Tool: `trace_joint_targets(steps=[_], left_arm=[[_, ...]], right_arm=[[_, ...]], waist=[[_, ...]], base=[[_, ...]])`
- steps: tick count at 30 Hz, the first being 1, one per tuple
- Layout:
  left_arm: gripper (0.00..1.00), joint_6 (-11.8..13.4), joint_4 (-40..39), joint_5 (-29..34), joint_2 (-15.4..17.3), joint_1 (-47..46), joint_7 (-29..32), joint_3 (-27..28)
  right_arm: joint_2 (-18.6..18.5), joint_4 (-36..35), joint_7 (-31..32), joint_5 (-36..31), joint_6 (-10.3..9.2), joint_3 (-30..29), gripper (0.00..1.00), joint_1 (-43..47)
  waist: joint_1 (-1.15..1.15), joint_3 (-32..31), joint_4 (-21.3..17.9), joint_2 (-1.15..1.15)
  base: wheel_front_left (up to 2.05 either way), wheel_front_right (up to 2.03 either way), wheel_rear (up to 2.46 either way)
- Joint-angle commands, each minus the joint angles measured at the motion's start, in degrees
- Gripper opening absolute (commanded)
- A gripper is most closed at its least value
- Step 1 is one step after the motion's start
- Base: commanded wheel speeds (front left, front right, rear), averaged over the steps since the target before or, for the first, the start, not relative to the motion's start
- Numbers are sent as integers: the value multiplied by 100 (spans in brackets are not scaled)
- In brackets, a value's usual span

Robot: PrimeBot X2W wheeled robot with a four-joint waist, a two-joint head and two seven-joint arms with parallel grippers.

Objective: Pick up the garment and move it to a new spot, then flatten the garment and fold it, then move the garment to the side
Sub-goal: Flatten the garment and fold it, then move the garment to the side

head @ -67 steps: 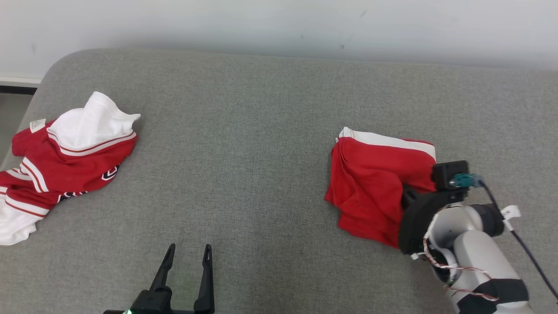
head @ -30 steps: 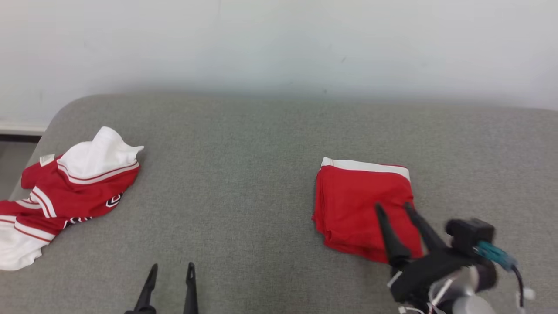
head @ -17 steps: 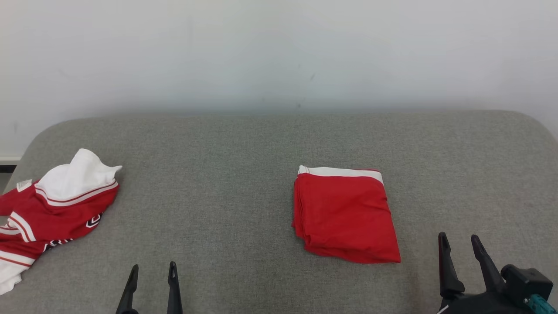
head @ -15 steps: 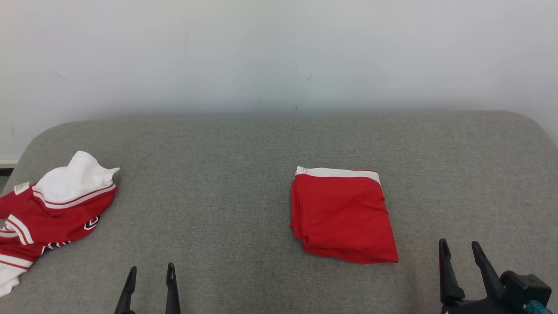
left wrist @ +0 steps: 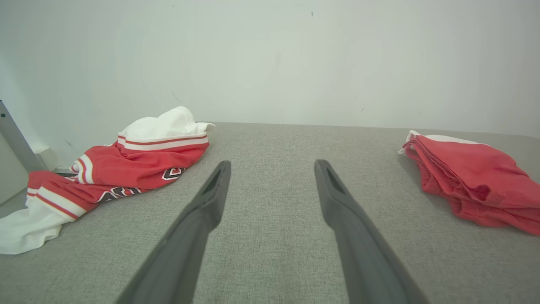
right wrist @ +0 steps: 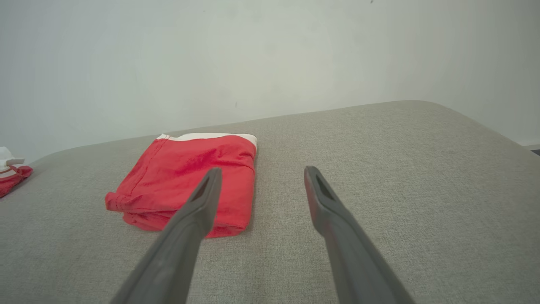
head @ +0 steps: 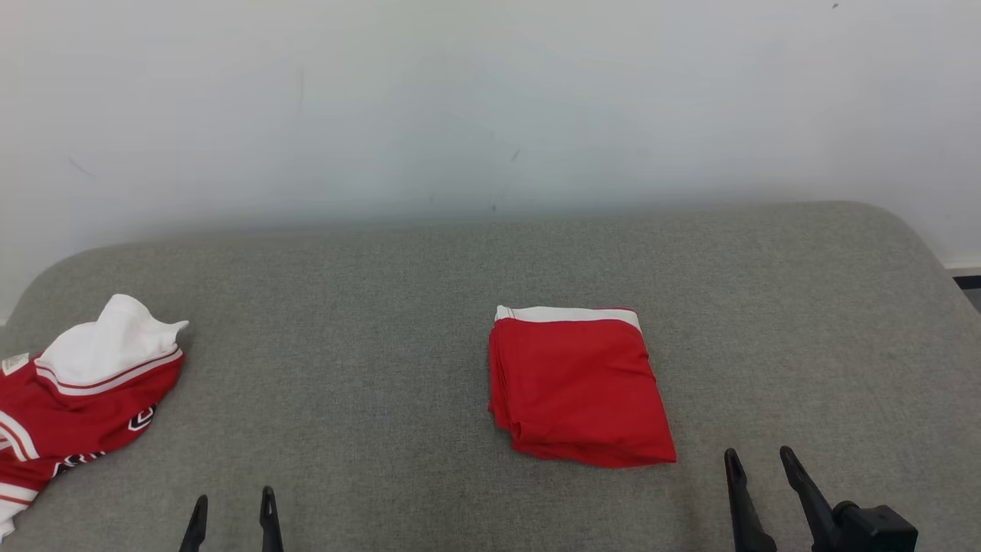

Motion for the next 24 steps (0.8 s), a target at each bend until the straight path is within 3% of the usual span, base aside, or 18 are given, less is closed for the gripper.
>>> trace_joint_targets(steps=[1,24], left_arm=[[100,-19,-5,18,2,80,-18,24],[100,-19,112,65,-16,75,-18,-38]], right_arm=[[-25,20,-38,41,-11,21,100,43],[46,144,61,164,-11,24,100,5]], waist=[[1,-18,-17,0],[1,19,-2,0]], base=[[0,0,0],[0,0,0]])
